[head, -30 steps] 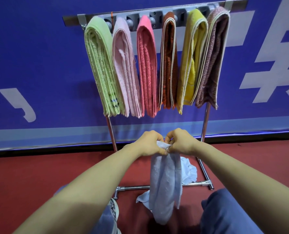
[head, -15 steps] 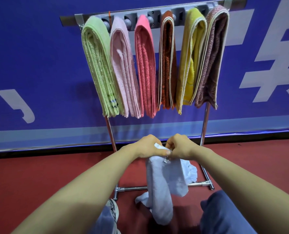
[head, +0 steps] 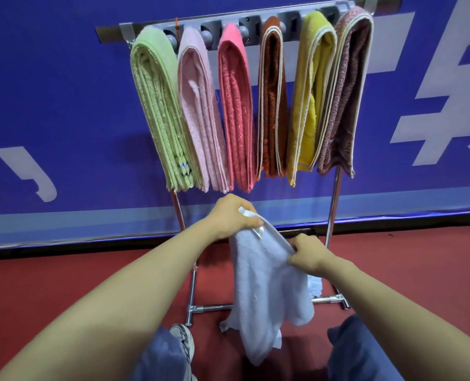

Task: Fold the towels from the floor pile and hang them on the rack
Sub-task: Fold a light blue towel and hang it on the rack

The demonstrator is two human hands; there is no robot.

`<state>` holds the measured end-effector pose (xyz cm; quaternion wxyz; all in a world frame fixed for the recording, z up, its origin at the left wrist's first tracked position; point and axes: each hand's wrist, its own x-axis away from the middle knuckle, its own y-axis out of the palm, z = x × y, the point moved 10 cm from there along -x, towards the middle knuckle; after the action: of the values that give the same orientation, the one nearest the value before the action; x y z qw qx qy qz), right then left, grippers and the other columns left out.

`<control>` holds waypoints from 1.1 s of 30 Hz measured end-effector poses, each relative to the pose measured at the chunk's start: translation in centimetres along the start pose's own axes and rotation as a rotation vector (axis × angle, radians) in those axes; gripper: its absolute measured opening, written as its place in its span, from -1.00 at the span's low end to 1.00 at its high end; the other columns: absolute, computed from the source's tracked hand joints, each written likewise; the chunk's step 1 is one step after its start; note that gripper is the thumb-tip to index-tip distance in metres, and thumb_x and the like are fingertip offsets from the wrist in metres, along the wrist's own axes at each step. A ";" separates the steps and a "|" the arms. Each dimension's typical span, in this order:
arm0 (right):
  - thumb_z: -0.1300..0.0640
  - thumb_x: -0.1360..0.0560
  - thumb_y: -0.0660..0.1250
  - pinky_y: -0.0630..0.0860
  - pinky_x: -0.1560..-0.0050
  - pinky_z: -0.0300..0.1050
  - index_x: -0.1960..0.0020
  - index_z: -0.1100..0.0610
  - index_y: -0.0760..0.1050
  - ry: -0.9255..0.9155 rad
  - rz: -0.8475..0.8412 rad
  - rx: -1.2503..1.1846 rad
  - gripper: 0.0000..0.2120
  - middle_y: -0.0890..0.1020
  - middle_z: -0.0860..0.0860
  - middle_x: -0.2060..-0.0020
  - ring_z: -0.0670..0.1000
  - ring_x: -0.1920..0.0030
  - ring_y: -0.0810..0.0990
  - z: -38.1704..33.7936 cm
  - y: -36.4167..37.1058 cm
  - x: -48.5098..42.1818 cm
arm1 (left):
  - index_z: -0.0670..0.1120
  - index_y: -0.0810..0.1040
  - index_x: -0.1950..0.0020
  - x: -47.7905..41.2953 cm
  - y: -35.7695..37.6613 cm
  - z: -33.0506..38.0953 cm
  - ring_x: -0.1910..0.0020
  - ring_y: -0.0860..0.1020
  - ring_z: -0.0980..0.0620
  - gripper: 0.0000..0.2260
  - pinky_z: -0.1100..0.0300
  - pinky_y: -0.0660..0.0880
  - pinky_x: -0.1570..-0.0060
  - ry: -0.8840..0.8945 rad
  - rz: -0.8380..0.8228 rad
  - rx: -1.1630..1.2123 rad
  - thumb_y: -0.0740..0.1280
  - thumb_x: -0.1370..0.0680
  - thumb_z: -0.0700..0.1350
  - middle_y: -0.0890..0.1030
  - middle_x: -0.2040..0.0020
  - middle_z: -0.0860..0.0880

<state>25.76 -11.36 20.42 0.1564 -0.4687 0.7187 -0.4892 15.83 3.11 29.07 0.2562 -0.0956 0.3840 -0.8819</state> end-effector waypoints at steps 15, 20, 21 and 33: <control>-0.05 -0.64 0.19 0.26 0.30 0.03 0.03 0.18 0.41 -0.147 1.048 0.045 -0.72 0.46 0.23 0.33 0.28 0.31 0.40 -4.0 -22.4 4.7 | -0.01 0.53 0.16 2.1 -16.5 4.4 0.14 0.49 -0.05 -0.88 0.10 0.34 0.20 0.092 0.921 -0.119 0.35 -0.56 -0.03 0.58 0.11 -0.03; 0.10 -0.43 0.28 0.57 0.19 0.05 0.08 0.21 0.45 0.096 0.146 0.490 -0.83 0.58 0.15 0.25 0.23 0.25 0.55 1.7 -12.8 -1.2 | -0.10 0.62 0.17 0.6 -4.2 -2.7 0.17 0.53 -0.06 -0.95 0.12 0.40 0.23 -0.106 -0.337 -0.699 0.42 -0.48 -0.15 0.65 0.19 -0.14; 0.10 -0.38 0.29 0.62 0.12 0.00 0.10 0.23 0.53 0.169 -0.062 0.573 -0.80 0.61 0.13 0.26 0.21 0.22 0.59 3.7 -10.1 -0.7 | -0.10 0.62 0.20 1.6 -3.6 -4.5 0.19 0.53 -0.04 -0.94 0.11 0.44 0.22 -0.153 -0.418 -0.718 0.43 -0.46 -0.15 0.65 0.23 -0.09; 0.22 -0.59 0.13 0.37 0.23 0.06 0.02 0.16 0.17 0.040 0.629 0.290 -0.88 0.41 0.20 0.24 0.24 0.23 0.39 -1.4 -20.4 2.8 | 0.00 0.42 0.27 -0.6 -12.9 1.8 0.18 0.53 -0.19 -0.77 0.04 0.40 0.25 -0.009 0.317 -0.401 0.37 -0.54 -0.01 0.56 0.24 -0.10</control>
<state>34.04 -14.57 39.04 0.3504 -0.1872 0.7539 -0.5233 12.12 9.70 39.67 0.3689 -0.0869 0.5602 -0.7366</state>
